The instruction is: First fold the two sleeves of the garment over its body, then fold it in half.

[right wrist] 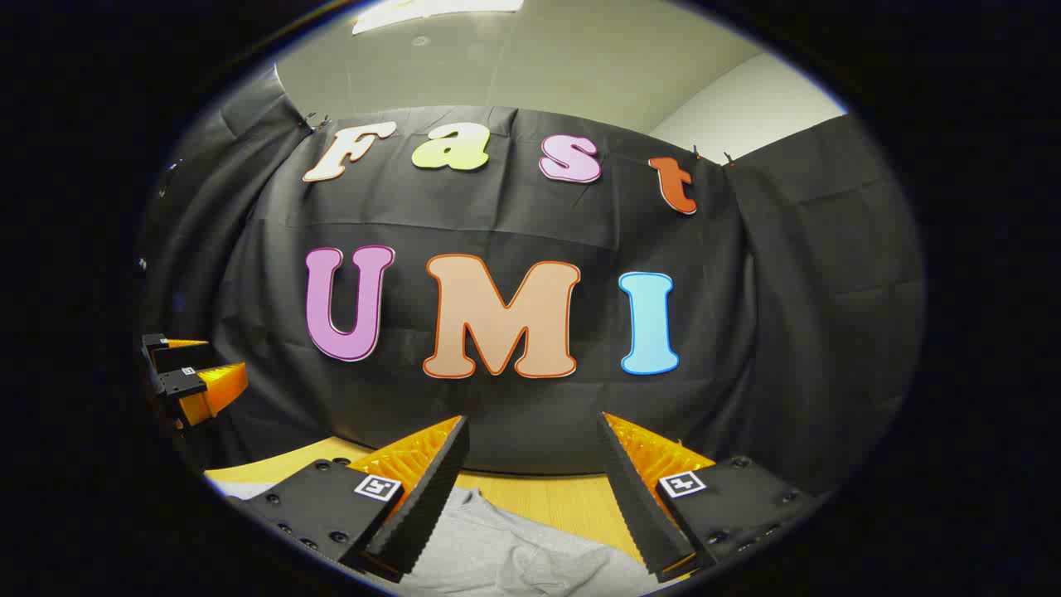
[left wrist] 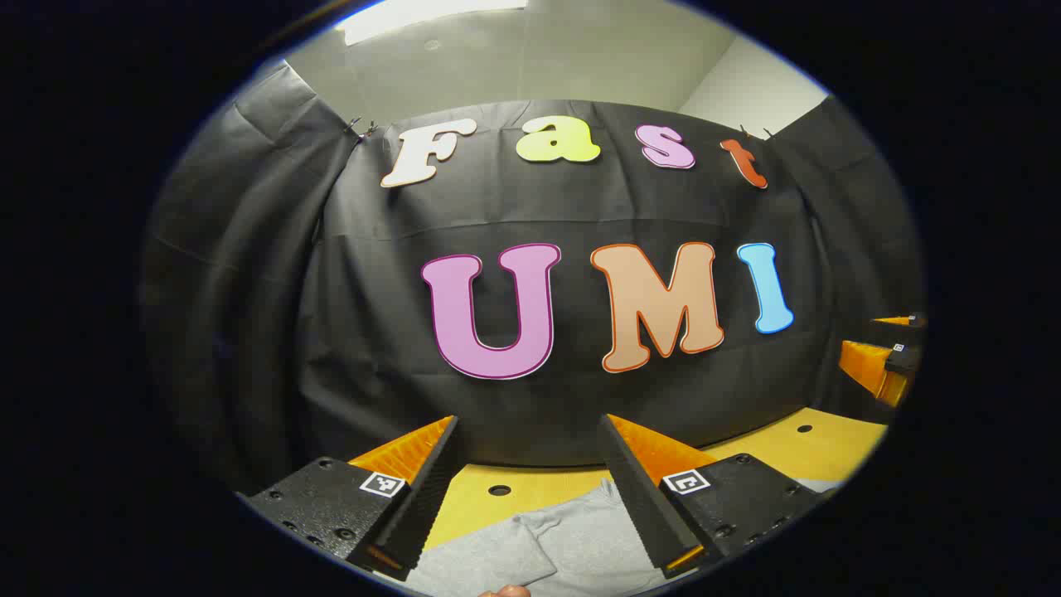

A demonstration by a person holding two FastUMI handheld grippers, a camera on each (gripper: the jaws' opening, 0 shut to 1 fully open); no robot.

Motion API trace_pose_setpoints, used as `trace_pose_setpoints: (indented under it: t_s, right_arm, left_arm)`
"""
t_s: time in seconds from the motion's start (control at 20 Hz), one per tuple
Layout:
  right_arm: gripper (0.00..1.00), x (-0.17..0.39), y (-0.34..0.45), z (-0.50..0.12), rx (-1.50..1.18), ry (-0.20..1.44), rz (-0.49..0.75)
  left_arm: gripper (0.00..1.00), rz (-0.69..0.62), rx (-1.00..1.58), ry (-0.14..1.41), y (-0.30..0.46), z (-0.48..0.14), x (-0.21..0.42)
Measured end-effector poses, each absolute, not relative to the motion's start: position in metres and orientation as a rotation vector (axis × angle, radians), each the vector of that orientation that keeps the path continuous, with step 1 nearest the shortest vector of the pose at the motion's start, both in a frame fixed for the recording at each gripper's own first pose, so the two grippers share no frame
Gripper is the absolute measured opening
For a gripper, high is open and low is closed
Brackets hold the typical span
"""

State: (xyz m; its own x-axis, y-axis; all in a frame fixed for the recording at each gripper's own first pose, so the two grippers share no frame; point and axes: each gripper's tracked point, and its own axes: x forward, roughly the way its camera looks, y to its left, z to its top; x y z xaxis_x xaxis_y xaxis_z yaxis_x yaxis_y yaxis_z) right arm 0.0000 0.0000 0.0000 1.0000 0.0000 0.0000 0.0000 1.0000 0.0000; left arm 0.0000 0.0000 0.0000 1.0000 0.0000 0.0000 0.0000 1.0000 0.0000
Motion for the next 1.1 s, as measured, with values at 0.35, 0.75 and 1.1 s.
trace_pose_setpoints:
  t_s: [0.35,0.75,1.1]
  right_arm:
    - [0.96,0.0037,0.007,-0.0023,0.003,0.008,0.013]
    - [0.97,0.0049,0.0045,-0.0056,0.002,0.01,0.004]
    - [0.97,0.0077,0.0003,-0.0067,0.008,0.012,-0.003]
  left_arm:
    - [0.98,0.005,0.008,-0.013,0.0043,0.0023,0.0011]
    - [0.96,0.007,0.006,-0.013,0.0051,0.0016,0.0007]
    - [0.99,0.005,0.003,-0.021,0.0041,0.0037,0.0019]
